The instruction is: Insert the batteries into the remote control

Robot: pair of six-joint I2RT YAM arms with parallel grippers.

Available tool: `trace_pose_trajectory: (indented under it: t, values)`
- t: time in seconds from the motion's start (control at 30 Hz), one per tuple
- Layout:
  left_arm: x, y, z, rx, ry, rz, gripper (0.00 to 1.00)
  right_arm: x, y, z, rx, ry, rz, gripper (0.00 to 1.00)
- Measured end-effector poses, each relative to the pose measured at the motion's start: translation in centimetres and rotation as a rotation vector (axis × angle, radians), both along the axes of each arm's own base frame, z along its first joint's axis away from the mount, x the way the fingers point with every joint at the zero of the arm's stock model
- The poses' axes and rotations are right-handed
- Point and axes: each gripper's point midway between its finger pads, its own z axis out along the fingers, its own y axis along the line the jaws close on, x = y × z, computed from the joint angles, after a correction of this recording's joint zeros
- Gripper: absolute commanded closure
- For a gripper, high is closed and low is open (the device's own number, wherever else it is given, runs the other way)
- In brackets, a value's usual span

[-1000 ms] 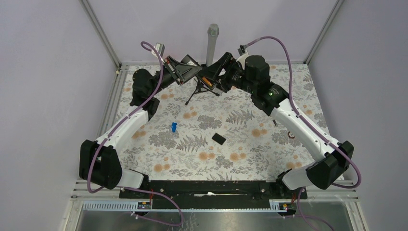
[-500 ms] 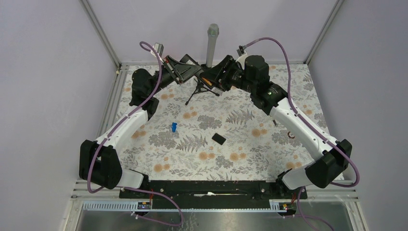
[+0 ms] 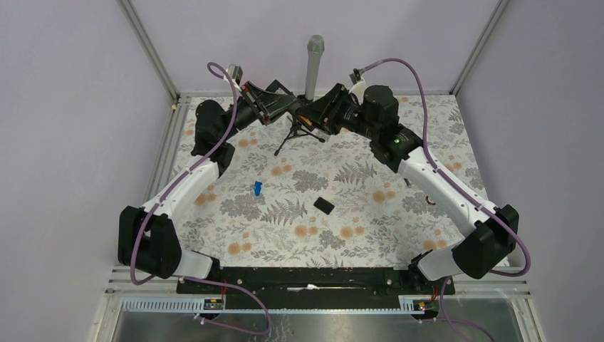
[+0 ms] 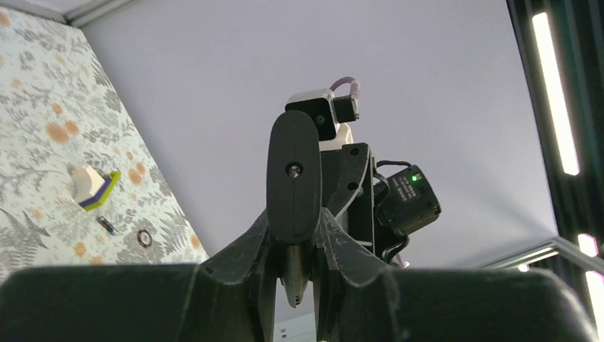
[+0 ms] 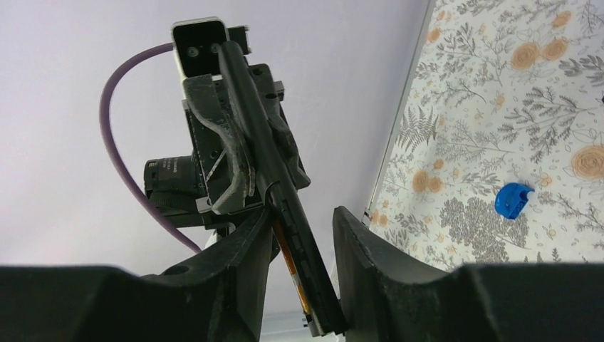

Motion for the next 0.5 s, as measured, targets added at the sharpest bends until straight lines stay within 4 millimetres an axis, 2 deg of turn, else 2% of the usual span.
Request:
trace_pose_trajectory:
  t: [0.13,0.2,0.37,0.4,0.5]
  values:
    - [0.3,-0.1,-0.2,-0.027,0.075,-0.018,1.0,0.3,0.1,0.1,0.017,-0.033,-0.002,0.68]
    - [0.6,-0.2,-0.4,-0.044,0.12,-0.028,1.0,0.4,0.1,0.0,0.022,-0.05,-0.002,0.61]
    - [0.6,-0.3,-0.2,-0.062,0.159,-0.044,1.0,0.7,-0.2,-0.1,-0.001,-0.087,-0.004,0.14]
    - [0.5,-0.3,0.1,-0.063,0.148,-0.044,1.0,0.8,-0.3,-0.2,-0.005,-0.092,-0.006,0.08]
    - [0.5,-0.2,0.5,-0.043,0.103,-0.038,1.0,1.5,-1.1,-0.1,-0.032,-0.137,-0.027,0.02]
